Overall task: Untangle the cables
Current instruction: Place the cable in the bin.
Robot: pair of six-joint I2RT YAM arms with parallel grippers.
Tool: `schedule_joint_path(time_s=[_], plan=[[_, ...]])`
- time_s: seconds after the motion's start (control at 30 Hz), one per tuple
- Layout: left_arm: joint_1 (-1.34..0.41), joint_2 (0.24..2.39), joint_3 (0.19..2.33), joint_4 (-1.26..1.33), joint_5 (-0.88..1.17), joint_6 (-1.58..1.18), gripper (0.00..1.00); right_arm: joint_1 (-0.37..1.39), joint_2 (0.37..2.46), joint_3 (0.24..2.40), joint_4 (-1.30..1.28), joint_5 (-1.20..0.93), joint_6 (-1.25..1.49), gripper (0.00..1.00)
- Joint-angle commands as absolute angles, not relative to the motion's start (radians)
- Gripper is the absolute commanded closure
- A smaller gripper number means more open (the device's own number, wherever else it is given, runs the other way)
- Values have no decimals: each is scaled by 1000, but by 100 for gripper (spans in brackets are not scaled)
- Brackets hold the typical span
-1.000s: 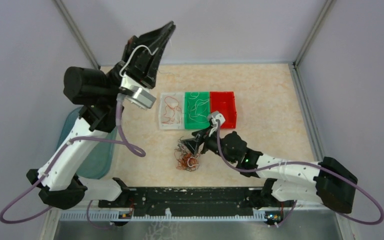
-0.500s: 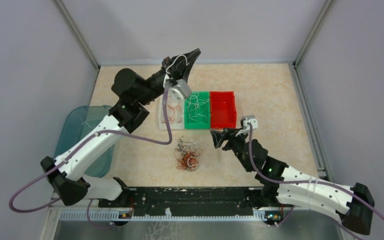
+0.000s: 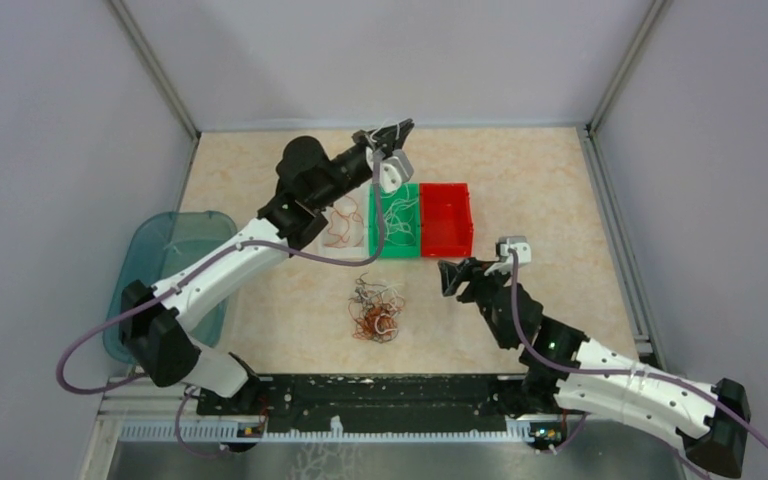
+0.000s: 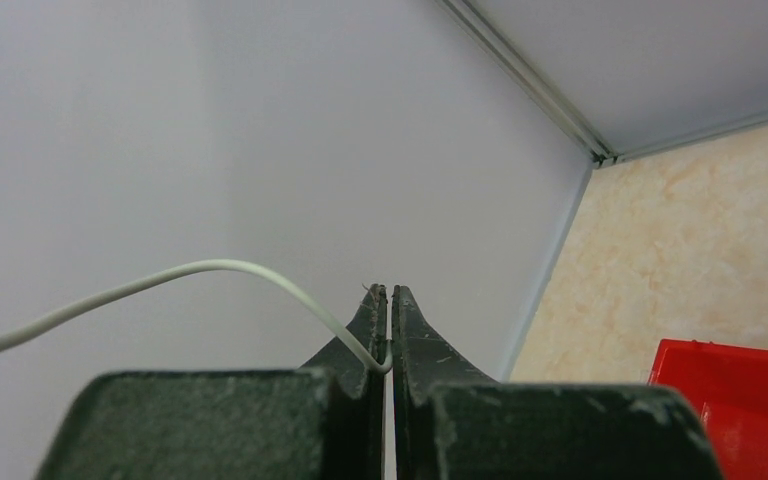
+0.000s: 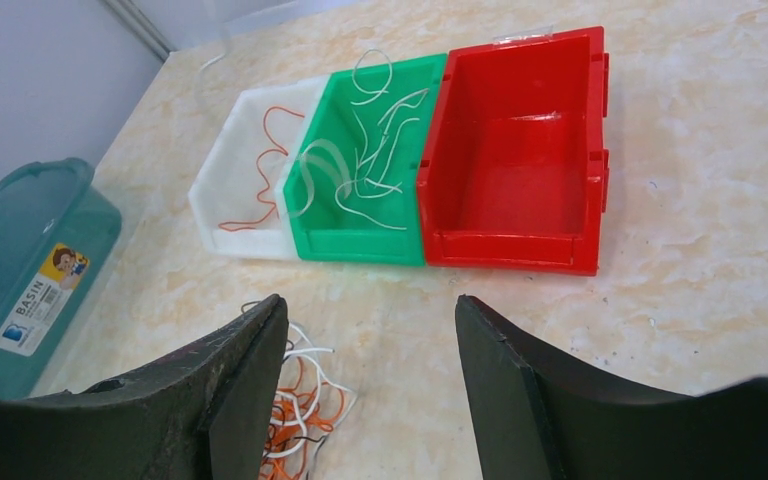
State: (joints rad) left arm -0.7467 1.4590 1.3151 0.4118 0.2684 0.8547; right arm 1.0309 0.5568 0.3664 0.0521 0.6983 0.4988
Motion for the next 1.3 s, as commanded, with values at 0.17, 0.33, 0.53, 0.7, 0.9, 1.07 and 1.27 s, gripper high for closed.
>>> schedule_joint_path(time_s=[0.17,0.33,0.53,0.7,0.9,1.07,1.27], plan=[[-675,1563,1314,481,267,800,100,1020,521,375,46,719,494,38],[-640,1627,1319,439,262,770,100,1020,497,388,24,727,479,39],[-627,1699,1340,383,282,761,100,1020,478,391,7,728,477,40],[-624,1762,1377,294,295,756,100,1020,476,393,2,727,477,41],[-637,1825,1428,65,286,705,100,1018,474,399,-5,729,467,41],[-658,1866,1424,-66,192,719,100,1010,478,401,0,719,470,42],[-661,1911,1440,-104,136,762,100,999,496,408,6,704,475,43]])
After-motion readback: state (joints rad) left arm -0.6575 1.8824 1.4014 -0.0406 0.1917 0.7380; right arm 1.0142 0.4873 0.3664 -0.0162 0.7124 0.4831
